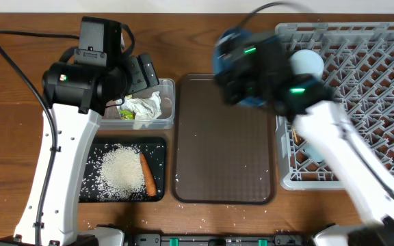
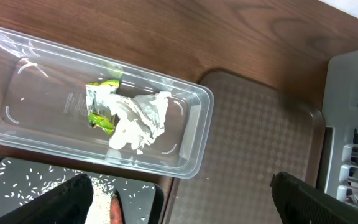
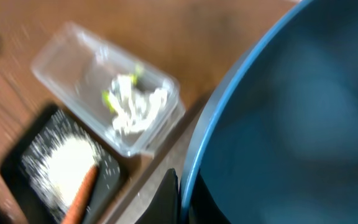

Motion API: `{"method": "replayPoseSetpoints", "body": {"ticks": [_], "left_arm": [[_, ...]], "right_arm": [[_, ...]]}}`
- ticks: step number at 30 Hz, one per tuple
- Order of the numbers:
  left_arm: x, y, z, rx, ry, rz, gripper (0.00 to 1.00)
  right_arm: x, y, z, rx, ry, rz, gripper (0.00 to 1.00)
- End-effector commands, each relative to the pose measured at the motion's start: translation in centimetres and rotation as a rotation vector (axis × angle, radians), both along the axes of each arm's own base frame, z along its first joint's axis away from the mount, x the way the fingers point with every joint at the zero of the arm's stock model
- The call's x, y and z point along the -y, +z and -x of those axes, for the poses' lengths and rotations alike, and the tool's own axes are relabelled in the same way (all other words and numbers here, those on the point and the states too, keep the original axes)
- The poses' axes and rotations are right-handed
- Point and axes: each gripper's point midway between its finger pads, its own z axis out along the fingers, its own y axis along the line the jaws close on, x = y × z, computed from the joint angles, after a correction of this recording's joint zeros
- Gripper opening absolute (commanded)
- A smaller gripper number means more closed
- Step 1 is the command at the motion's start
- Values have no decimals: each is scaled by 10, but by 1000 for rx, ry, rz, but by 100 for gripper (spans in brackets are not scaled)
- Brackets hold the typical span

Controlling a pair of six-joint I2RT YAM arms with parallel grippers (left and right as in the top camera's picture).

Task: Sort waste into correct bins and load items into the dishwasher rack
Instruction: 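Lift the blue plate and carry it right into the dish rack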

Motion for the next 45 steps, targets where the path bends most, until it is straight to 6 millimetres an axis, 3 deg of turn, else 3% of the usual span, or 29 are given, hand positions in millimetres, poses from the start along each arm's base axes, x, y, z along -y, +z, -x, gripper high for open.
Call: {"method": "replayPoseSetpoints", "body": {"ticks": [1,9,12,16,21,25,31,38,45], "left_arm": [[-5,0,-1,2,6,-22,94],[-5,0,-1,2,6,-22,94],[-5,0,-1,2,6,-22,94],[-5,0,-1,2,6,-22,94],[-5,0,-1,2,6,-22,94],[-5,0,-1,2,6,-22,94],[-5,0,-1,2,6,-22,94],[-5,0,-1,2,6,-22,94],[-5,0,-1,2,6,-22,94]], "right_arm": [[36,51,2,25,7,-177,1],[154,83,-12,13,-56,-438,1],[198,82,-15,3,-95,-521,1],[238,74,-15,-4,-92,-621,1],[271,55,-17,-24,-47,-763,1],[296,26,-29,-79,-105,-814,1],[319,-2,-36,-127,-169,-856,1],[338,-13,-31,-142,-255,-844,1],[375,-58,-20,-288,-520,-725,4]]}}
